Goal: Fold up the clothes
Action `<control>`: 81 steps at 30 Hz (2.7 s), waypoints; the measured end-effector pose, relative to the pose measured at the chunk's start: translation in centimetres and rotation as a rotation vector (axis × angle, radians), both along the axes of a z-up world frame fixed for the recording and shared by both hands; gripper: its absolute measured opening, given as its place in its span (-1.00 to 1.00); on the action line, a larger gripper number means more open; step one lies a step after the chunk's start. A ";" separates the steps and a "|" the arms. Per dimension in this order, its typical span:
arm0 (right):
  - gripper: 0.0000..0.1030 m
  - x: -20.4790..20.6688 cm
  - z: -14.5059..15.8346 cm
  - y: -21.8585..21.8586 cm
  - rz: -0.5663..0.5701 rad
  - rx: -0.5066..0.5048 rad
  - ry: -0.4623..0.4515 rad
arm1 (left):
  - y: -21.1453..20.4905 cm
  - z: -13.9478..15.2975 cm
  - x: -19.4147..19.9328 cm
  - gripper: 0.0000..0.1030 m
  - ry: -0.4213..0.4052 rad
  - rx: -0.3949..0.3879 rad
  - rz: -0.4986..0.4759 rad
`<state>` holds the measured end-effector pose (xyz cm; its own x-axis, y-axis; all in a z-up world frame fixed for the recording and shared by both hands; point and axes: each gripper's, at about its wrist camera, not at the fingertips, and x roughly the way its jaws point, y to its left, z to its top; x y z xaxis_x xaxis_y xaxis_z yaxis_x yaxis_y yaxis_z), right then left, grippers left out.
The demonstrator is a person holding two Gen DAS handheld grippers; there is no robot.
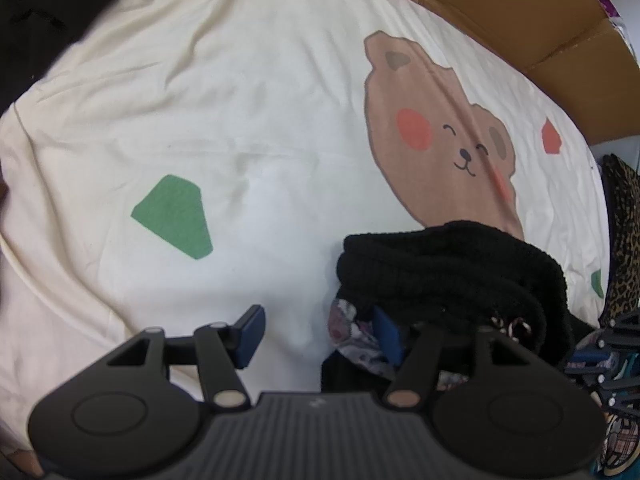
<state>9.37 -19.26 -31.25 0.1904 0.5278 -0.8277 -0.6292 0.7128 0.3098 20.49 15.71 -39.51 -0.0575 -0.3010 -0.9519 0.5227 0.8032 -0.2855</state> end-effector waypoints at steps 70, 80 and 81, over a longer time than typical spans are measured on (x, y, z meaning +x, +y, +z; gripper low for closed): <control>-0.40 4.7 -3.7 -9.5 -0.549 -0.092 0.066 | 2.5 -0.2 2.0 0.10 0.114 -0.110 0.117; -0.34 4.7 -5.6 -9.2 -0.516 -0.071 0.152 | 3.2 -3.9 1.3 0.10 0.279 -0.178 0.230; -0.33 4.8 -5.7 -9.3 -0.512 -0.066 0.157 | 3.2 -4.1 1.4 0.10 0.287 -0.185 0.234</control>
<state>14.19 -28.52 -36.91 0.2810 0.3464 -0.8950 -0.1463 0.9372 0.3168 21.86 18.87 -43.58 -0.2221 -0.5019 -0.8359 0.2102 0.8125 -0.5437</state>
